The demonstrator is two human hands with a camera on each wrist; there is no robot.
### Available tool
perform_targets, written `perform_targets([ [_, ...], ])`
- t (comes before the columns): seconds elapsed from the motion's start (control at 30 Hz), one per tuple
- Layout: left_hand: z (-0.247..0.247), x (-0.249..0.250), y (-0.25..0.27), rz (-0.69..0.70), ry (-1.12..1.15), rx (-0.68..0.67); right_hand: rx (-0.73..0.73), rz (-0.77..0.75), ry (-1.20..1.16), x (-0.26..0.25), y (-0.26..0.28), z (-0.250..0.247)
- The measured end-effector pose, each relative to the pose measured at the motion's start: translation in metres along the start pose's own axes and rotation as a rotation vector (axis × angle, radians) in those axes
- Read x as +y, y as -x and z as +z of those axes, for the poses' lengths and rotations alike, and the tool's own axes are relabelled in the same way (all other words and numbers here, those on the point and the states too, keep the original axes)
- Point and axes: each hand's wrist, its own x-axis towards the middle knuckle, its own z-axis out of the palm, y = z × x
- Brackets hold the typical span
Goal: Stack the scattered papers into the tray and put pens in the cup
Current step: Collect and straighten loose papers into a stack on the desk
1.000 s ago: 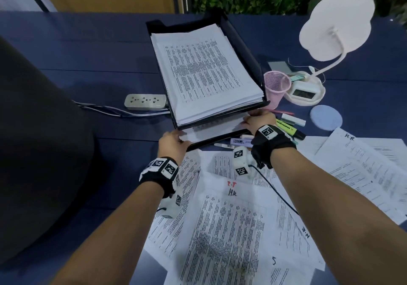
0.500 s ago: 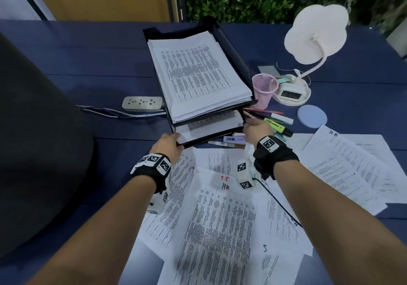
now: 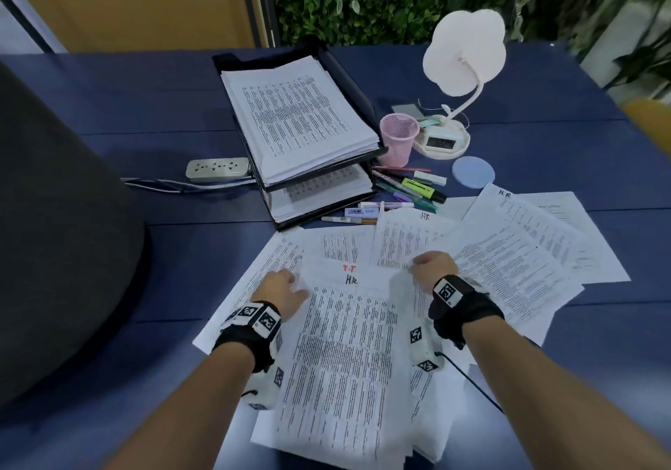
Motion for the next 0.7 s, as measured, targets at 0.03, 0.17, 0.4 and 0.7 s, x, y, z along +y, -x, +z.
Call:
perform_targets([
  [0.03, 0.004, 0.0, 0.004, 0.001, 0.013, -0.011, -0.015, 0.015, 0.029, 0.005, 0.004, 0.0],
  [0.17, 0.018, 0.003, 0.015, -0.003, -0.015, -0.043, -0.113, 0.047, 0.026, 0.013, 0.018, 0.008],
  [0.4, 0.021, 0.009, 0.016, 0.007, -0.119, -0.01, -0.076, -0.18, 0.445, 0.005, 0.033, 0.013],
  [0.7, 0.001, 0.025, 0.004, 0.141, -0.374, -0.047, -0.129, -0.329, 0.686, -0.006, 0.032, 0.018],
])
